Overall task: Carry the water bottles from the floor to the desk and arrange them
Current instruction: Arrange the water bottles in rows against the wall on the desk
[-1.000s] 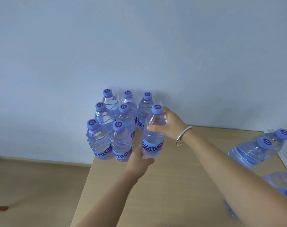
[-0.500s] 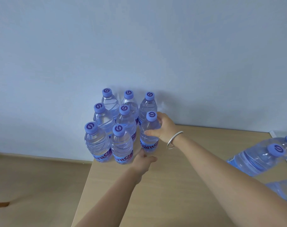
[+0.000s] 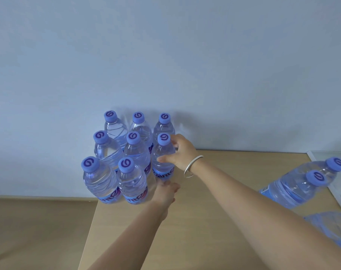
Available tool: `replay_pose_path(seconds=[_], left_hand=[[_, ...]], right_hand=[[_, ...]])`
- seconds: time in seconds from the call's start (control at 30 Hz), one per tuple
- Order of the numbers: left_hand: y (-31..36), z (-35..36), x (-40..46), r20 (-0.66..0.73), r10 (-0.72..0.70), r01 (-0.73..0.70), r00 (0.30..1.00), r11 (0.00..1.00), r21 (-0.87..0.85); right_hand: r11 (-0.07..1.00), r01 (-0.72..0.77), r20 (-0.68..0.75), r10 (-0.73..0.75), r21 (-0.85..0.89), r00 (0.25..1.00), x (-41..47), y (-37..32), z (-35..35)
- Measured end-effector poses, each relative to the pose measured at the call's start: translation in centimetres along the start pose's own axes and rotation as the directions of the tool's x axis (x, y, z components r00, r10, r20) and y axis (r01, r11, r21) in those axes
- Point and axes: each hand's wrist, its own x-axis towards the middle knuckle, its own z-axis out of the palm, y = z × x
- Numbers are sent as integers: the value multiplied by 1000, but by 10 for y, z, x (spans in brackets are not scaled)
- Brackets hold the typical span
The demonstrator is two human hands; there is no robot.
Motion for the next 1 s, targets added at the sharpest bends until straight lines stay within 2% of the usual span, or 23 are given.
replay_pose_path(seconds=[0.2,0.37,0.47,0.57,0.67,0.77,0.83,0.9,0.93,1.0], left_hand=[[-2,-3,0,-31,13,-13,999,1000,-21],[2,-5,-2,-10,-13,13,1000,1000,-23],[2,-9,-8,-20,-13,15,1000,996,84],[-3,-10,-19,21,-2,-3,1000,969,246],[-6,1,-30,80,20,-50,997,920,388],[-5,26,-40,184,38,-122,982,874,470],[-6,44,-47,246,37,-161,969,847,507],[-8,61,-52,290,45,-196,956,833,517],[-9,68,-55,307,46,-209,951,825,524],[-12,79,-60,344,40,-229,938,815,532]], right_hand=[[1000,13,10,-14,28,1000,1,0,3],[996,54,49,-51,-70,997,-2,-3,1],[992,22,109,-8,-124,994,-12,-3,-8],[988,-55,74,66,-145,995,-35,-1,-29],[957,-110,-26,107,-268,994,-68,1,-62],[932,-166,-238,89,-324,967,-100,5,-101],[955,-188,-455,67,-228,888,-120,7,-125],[975,-191,-645,77,-110,760,-135,10,-149],[971,-224,-695,103,-86,712,-141,12,-161],[903,-412,-700,218,-119,681,-147,18,-185]])
